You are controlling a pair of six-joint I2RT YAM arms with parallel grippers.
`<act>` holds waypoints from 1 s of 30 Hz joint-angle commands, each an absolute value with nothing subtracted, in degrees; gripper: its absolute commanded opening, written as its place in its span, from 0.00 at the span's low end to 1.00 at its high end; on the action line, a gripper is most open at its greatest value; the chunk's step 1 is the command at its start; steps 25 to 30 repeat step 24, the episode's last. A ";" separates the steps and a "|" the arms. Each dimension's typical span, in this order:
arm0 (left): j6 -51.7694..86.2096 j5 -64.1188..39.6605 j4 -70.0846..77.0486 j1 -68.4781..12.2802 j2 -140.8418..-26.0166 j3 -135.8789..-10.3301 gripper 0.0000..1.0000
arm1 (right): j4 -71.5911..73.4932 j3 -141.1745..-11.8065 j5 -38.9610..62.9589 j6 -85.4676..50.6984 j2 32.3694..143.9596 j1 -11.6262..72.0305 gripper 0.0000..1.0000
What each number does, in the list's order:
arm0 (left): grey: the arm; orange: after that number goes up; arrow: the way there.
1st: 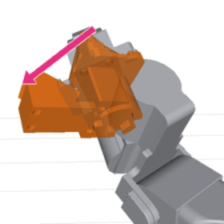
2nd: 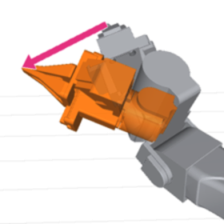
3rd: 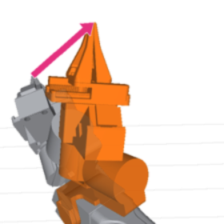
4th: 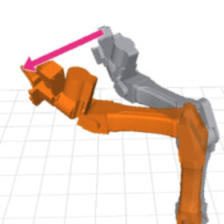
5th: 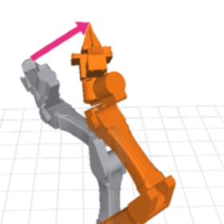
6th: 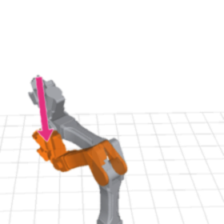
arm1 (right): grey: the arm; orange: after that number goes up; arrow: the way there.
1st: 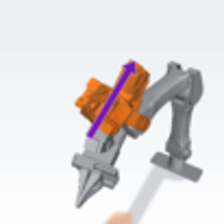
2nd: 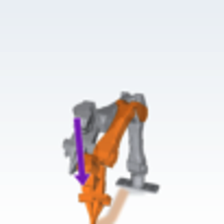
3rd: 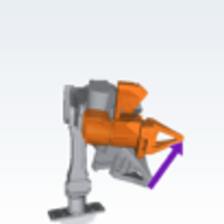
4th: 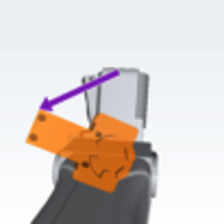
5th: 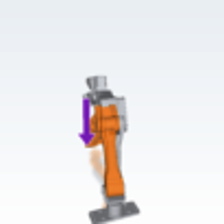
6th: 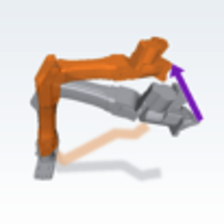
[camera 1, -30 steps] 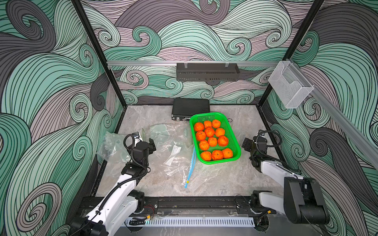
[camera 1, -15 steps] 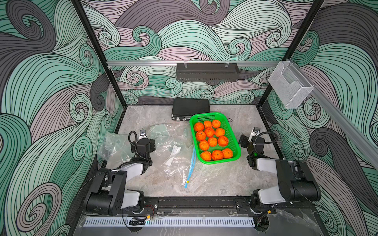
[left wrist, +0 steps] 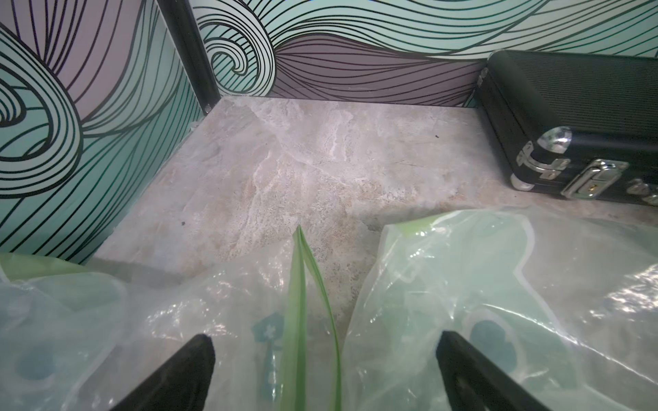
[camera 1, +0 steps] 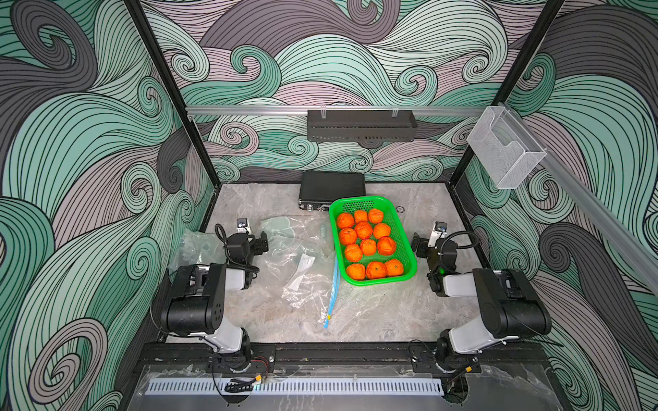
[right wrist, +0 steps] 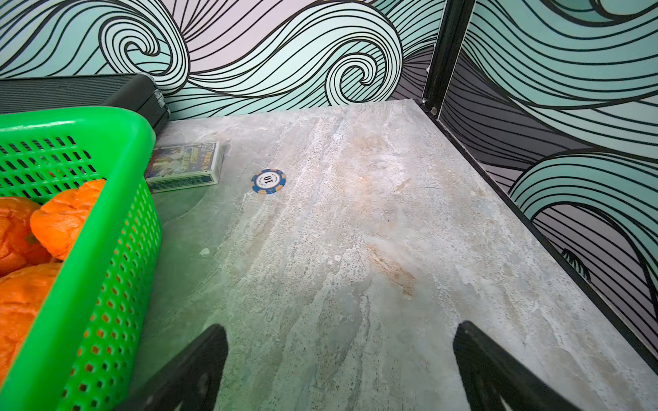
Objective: Open the zip-top bag and take out the orange
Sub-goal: Reset both arms
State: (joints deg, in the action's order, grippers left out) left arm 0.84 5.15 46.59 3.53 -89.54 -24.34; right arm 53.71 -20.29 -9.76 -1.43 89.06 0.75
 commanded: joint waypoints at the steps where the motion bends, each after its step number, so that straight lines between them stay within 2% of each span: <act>1: 0.68 2.52 46.69 3.96 -89.45 -24.58 0.99 | 55.02 -20.55 -8.17 -0.57 88.84 1.40 0.99; 7: 0.86 2.82 42.34 3.85 -88.34 -25.91 0.99 | 54.50 -21.00 -7.93 -0.35 89.03 1.41 0.99; 30: 0.89 2.91 42.54 3.87 -88.93 -26.12 0.99 | 54.58 -21.01 -7.91 -0.35 89.03 1.42 1.00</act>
